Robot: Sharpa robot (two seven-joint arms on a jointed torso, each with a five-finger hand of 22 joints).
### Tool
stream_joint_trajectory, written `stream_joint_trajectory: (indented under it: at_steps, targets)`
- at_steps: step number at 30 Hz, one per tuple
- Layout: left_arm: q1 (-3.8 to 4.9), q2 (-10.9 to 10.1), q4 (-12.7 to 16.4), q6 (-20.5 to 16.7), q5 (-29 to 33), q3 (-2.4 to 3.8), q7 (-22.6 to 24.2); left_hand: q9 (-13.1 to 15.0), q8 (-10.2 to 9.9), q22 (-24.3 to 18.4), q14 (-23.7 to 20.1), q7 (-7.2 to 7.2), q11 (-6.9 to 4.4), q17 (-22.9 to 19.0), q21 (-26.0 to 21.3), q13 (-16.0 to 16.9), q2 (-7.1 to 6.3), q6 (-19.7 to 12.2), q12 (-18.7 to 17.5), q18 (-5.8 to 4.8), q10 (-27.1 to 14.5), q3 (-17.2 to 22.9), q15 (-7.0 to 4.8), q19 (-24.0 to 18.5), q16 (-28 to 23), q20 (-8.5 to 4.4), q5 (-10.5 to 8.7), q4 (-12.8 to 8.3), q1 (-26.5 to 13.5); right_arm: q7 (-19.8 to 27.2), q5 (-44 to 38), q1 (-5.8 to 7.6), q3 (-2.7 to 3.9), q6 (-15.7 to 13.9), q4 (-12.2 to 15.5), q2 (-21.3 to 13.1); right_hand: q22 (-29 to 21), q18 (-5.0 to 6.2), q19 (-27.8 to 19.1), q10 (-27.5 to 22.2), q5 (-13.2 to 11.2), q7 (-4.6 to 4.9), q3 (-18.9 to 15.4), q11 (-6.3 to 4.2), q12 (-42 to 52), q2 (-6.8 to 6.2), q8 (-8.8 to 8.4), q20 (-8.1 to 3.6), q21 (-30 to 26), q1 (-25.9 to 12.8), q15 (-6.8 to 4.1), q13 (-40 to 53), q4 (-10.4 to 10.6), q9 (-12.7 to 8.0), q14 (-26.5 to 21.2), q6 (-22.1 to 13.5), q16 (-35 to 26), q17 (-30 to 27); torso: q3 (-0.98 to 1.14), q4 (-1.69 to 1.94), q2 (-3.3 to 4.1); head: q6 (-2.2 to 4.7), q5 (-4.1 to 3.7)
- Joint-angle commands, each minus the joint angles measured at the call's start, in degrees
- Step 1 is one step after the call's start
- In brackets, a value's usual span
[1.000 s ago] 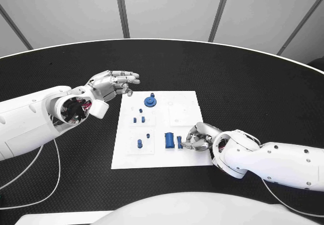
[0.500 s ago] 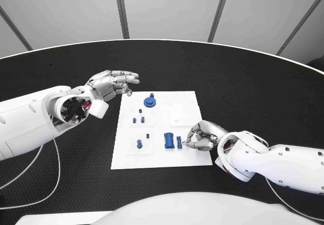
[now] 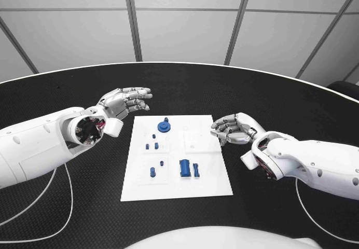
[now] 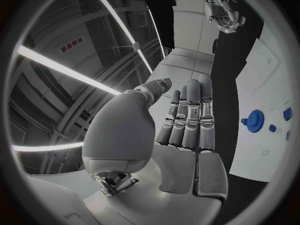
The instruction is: Assemble the parts on the task board
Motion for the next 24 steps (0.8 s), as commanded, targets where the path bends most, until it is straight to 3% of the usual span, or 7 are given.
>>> stream_joint_trajectory:
  at_steps: [1,17,18,19,20,22,24]
  targets:
    - [-0.25,1.2,-1.9,-1.4,2.2,-0.01,1.2,0.3,0.3,-3.5,-2.3,0.0,0.71,-4.2,-5.9,-1.8,-0.58,-1.0,-1.9,0.42,0.4,0.2,1.26,-3.0,-9.1,1.47,-0.02,1.0,-0.4,6.0,13.4,1.94,0.24,1.0,-6.4,2.2,-7.0,1.08,-1.8,0.9,-1.0,0.62,1.7,0.87,-6.9,0.2,-1.99,1.03,-7.0,1.3,1.87,-9.9,-0.3,-2.5,-3.0,0.6,-9.2,-4.6,-0.49,-0.56,-1.16,1.42,0.27]
    - [-1.01,7.6,-10.0,-8.8,8.0,0.0,5.4,-5.2,-3.8,-23.0,-8.8,-0.47,4.69,-12.4,-34.0,-5.9,-0.31,-5.5,-13.9,-0.58,-2.7,-4.3,6.73,-7.1,-36.0,7.55,-0.14,5.2,0.5,14.1,21.8,3.58,1.95,4.9,-21.9,11.5,-33.7,0.79,-11.6,0.1,-3.6,1.58,0.0,4.86,-18.2,1.86,-9.3,7.65,-15.9,-0.4,6.9,-37.1,-1.5,-11.8,-9.3,0.7,-32.1,-20.7,-0.67,-0.97,-2.34,7.55,2.16]
    - [-0.96,7.1,-9.5,-8.4,7.9,-0.01,5.2,-21.3,-18.4,-30.7,-52.6,-11.34,-7.67,-20.5,-42.5,-9.5,9.92,-48.0,-19.6,-9.69,-55.9,-28.4,-4.12,-51.3,-52.4,-9.08,-18.38,-3.0,-22.8,13.8,21.6,3.55,1.88,4.7,-21.1,10.7,-47.2,-9.82,-67.6,-18.4,-15.2,-8.32,-22.7,-4.1,-21.9,12.42,-15.4,-5.94,-19.4,-24.2,0.05,-44.8,-16.2,-37.5,-27.1,-49.9,-40.4,-42.7,-0.64,-0.99,-2.01,6.54,1.92]
    - [-0.98,7.0,-9.5,-8.6,7.8,0.01,5.3,-21.3,-18.4,-30.7,-52.6,-11.34,-7.67,-20.5,-42.5,-9.5,9.92,-48.0,-19.6,-9.69,-55.9,-28.4,-4.12,-51.3,-52.4,-9.08,-18.38,-3.0,-23.7,13.8,21.7,3.52,1.91,4.6,-21.0,10.7,-47.2,-9.82,-67.6,-19.2,-15.2,-8.32,-22.7,-4.1,-21.9,12.42,-15.4,-5.94,-19.4,-25.0,0.05,-44.8,-16.2,-37.5,-27.7,-49.9,-40.4,-42.7,-0.6,-0.97,-2.01,6.6,1.93]
    - [-1.04,7.0,-9.3,-8.8,7.7,0.03,5.4,-21.3,-18.4,-30.7,-52.6,-11.34,-7.67,-20.5,-42.5,-9.5,9.92,-48.0,-19.6,-9.69,-55.9,-28.4,-4.12,-51.3,-52.4,-9.08,-18.38,-3.0,-24.8,13.9,21.8,3.46,1.96,4.3,-20.8,10.7,-47.2,-9.82,-67.6,-20.1,-15.2,-8.32,-22.7,-4.1,-21.9,12.42,-15.4,-5.94,-19.4,-26.2,0.05,-44.8,-16.2,-37.5,-68.2,-49.9,-40.4,-42.7,-0.51,-0.94,-2.0,6.72,1.97]
    - [-1.24,6.9,-8.7,-9.7,7.4,0.12,5.6,-21.3,-18.4,-30.7,-52.6,-11.34,-7.67,-20.5,-42.5,-9.5,9.92,-48.0,-19.6,-9.69,-55.9,-28.4,-4.12,-51.3,-52.4,-9.08,-18.38,-3.0,-29.0,14.2,22.4,3.21,2.14,3.5,-19.9,10.7,-47.2,-9.82,-67.6,-61.8,-15.2,-8.32,-22.7,-4.1,-21.9,12.42,-15.4,-5.94,-19.4,-30.4,0.05,-44.8,-16.2,-37.5,-68.2,-49.9,-40.4,-42.7,-0.17,-0.81,-1.97,7.17,2.09]
    - [-1.62,6.6,-7.6,-11.4,6.7,0.29,6.2,-21.3,-18.4,-30.7,-52.6,-11.34,-7.67,-20.5,-42.5,-9.5,9.92,-48.0,-19.6,-9.69,-55.9,-28.4,-4.12,-51.3,-52.4,-9.08,-18.38,-3.0,-33.4,14.7,23.4,2.75,2.48,2.0,-18.2,10.6,-47.2,-9.82,-67.6,-61.8,-15.2,-8.32,-22.7,-4.1,-21.9,12.42,-15.4,-5.94,-19.4,-34.7,0.05,-44.8,-16.2,-37.5,-68.2,-49.9,-40.4,-42.7,0.47,-0.56,-1.9,8.01,2.31]
